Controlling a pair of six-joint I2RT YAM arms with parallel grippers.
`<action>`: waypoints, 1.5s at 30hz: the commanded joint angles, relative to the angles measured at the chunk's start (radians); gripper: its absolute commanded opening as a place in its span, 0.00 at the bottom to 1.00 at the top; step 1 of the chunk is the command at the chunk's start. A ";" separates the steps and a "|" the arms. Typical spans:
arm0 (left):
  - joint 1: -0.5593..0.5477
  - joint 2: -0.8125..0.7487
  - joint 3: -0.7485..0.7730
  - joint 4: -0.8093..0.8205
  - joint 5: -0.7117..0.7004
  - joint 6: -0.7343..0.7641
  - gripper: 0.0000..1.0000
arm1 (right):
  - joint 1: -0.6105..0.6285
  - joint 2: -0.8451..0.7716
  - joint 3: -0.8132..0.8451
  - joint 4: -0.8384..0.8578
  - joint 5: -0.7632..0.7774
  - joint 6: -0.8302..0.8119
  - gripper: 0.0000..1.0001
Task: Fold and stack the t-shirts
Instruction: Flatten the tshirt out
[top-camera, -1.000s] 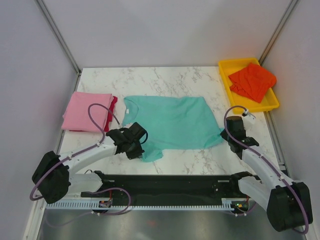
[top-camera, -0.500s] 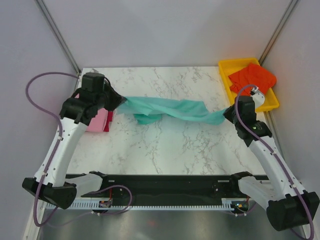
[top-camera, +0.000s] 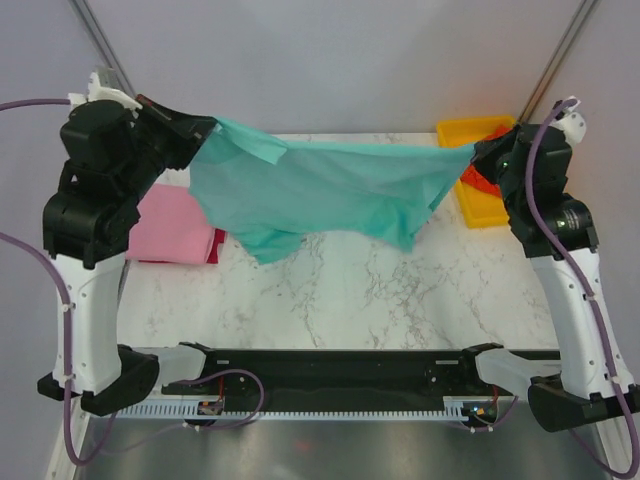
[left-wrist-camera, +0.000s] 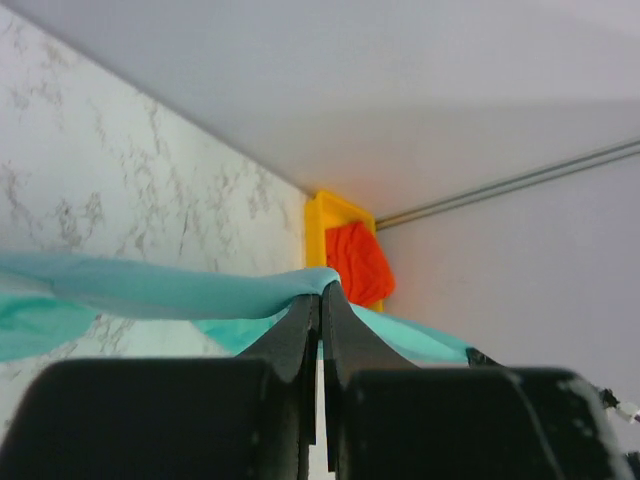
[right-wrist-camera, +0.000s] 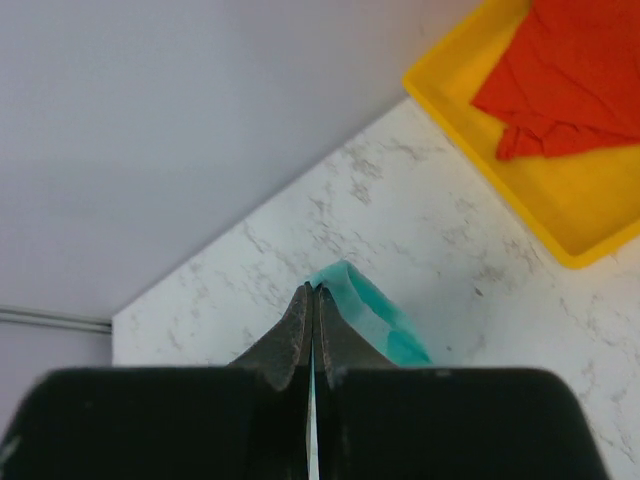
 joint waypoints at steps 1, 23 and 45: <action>0.007 -0.054 0.127 0.083 -0.077 -0.006 0.02 | -0.006 -0.043 0.173 -0.045 0.026 -0.043 0.00; 0.007 -0.261 0.017 0.285 0.073 -0.210 0.02 | -0.004 -0.336 0.400 -0.043 0.066 -0.063 0.00; 0.099 0.324 -0.858 0.959 -0.226 -0.340 0.02 | -0.010 0.446 -0.498 0.809 0.045 0.279 0.00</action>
